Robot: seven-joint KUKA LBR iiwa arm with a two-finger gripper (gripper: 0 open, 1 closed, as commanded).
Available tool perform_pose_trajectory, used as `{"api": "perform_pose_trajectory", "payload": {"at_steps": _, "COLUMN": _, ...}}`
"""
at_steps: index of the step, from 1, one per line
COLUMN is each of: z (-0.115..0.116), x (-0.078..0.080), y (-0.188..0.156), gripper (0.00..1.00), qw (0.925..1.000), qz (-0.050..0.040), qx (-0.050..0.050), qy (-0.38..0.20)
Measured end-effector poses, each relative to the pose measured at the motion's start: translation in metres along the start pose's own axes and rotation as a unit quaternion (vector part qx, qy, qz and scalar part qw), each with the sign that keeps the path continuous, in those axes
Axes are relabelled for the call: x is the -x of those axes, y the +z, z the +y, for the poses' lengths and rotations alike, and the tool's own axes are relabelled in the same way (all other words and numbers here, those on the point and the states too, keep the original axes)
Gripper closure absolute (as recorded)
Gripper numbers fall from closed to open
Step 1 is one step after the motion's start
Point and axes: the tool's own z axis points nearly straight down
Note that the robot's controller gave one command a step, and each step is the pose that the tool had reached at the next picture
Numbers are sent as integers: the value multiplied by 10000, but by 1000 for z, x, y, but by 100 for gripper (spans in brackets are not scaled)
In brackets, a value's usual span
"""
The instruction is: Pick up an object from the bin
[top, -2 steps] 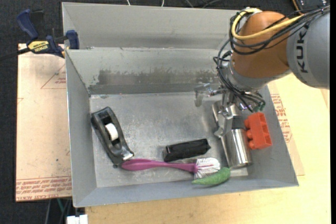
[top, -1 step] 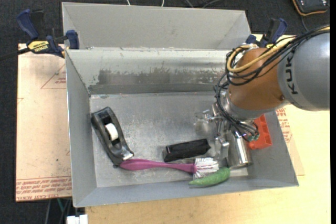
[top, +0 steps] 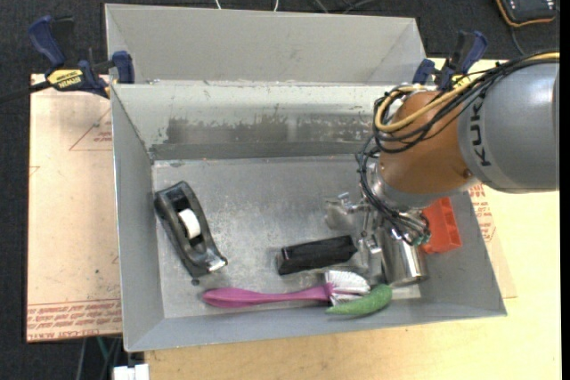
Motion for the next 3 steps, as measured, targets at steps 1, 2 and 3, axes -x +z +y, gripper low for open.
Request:
{"api": "perform_pose_trajectory", "payload": {"at_steps": 1, "z": 22, "x": -13, "y": -9, "gripper": 100, "qw": 9999, "qz": -22, "qx": -2, "qy": 152}}
{"api": "perform_pose_trajectory", "payload": {"at_steps": 2, "z": 22, "x": -13, "y": -9, "gripper": 100, "qw": 9999, "qz": -24, "qx": -3, "qy": 152}}
{"api": "perform_pose_trajectory", "payload": {"at_steps": 3, "z": 26, "x": -9, "y": -128, "gripper": 100, "qw": 10000, "qz": -18, "qx": 4, "qy": 87}}
